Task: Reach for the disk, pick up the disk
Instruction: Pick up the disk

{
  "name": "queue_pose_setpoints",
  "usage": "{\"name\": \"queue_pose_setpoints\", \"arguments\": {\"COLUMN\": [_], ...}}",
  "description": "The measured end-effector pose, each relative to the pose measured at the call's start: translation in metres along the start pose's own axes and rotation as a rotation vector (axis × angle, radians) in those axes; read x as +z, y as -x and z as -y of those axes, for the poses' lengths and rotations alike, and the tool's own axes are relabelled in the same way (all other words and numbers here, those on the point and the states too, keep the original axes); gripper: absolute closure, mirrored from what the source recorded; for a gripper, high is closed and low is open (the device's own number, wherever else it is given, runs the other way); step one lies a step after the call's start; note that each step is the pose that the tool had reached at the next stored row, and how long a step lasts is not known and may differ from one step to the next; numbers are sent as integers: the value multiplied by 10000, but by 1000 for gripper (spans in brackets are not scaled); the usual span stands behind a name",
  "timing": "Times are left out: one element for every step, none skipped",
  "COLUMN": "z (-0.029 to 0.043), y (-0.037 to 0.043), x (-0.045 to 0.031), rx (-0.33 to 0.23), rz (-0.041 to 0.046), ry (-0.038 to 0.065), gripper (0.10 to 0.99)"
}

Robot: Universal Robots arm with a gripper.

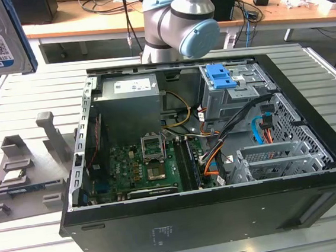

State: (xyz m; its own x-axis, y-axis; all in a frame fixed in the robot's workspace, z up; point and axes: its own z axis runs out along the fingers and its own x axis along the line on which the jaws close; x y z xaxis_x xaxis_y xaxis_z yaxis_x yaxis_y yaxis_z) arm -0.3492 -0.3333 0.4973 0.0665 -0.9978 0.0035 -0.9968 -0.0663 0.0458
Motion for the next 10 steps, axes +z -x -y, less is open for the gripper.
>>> {"name": "queue_pose_setpoints", "arguments": {"z": [72,117,159,257,339,395,429,514,588,647], "y": [-4,-6,-8,-14,-18,-21,-23,-28,-33,-36], "x": [-4,-6,-8,-12,-16,-18,-20,-24,-28,-30], "rx": [0,1,1,1,-1,1,1,1,0,1], "rz": [-2,-2,-2,-3,-4,-3,-3,-4,-4,-3], "ry": [2,1,1,2,2,1,1,2,2,1], "gripper": [718,718,718,718,718,718,718,718,718,718]}}
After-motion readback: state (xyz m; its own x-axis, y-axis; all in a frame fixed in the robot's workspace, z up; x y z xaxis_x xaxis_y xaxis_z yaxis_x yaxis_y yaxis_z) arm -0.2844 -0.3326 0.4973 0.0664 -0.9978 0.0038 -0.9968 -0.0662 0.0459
